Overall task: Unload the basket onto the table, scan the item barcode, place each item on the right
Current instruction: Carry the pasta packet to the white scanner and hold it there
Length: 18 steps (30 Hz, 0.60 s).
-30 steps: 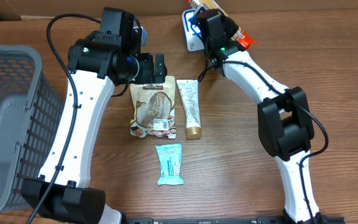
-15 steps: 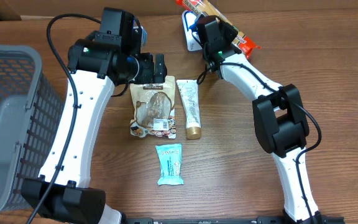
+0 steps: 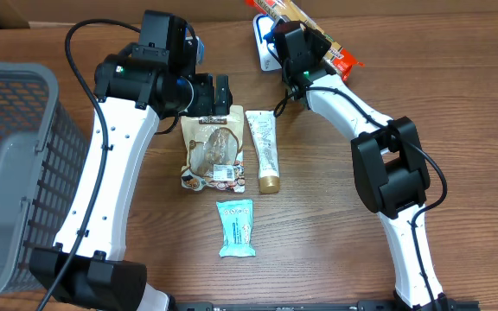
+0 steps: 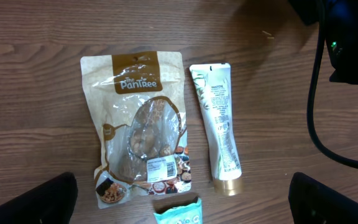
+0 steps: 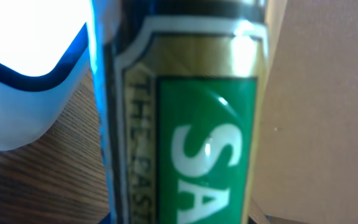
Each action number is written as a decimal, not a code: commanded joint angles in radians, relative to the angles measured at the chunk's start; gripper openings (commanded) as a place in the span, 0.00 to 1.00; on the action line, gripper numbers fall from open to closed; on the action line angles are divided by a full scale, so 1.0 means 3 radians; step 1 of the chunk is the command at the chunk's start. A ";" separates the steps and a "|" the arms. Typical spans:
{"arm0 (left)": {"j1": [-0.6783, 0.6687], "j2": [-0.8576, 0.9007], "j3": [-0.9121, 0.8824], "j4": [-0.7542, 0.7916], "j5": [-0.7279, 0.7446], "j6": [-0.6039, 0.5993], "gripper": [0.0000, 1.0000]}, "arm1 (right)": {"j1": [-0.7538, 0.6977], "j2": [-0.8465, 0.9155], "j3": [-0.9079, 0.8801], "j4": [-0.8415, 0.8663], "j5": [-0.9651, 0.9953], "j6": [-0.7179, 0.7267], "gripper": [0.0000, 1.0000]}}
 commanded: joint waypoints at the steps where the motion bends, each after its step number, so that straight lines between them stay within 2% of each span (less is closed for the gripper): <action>1: 0.0011 0.0029 0.0018 0.0006 -0.0022 -0.0042 1.00 | 0.0036 -0.0123 0.0170 0.0106 0.0172 0.0028 0.04; 5: 0.0011 0.0029 0.0018 0.0005 -0.0022 -0.0042 1.00 | 0.0036 -0.0228 0.0170 0.0000 0.0164 0.0220 0.04; 9: 0.0011 0.0029 0.0018 0.0005 -0.0022 -0.0042 0.99 | 0.0036 -0.0501 0.0170 -0.0404 -0.0025 0.0581 0.04; 18: 0.0011 0.0029 0.0018 0.0005 -0.0022 -0.0042 0.99 | -0.0224 -0.1695 0.0170 -0.1788 -0.1467 0.2143 0.04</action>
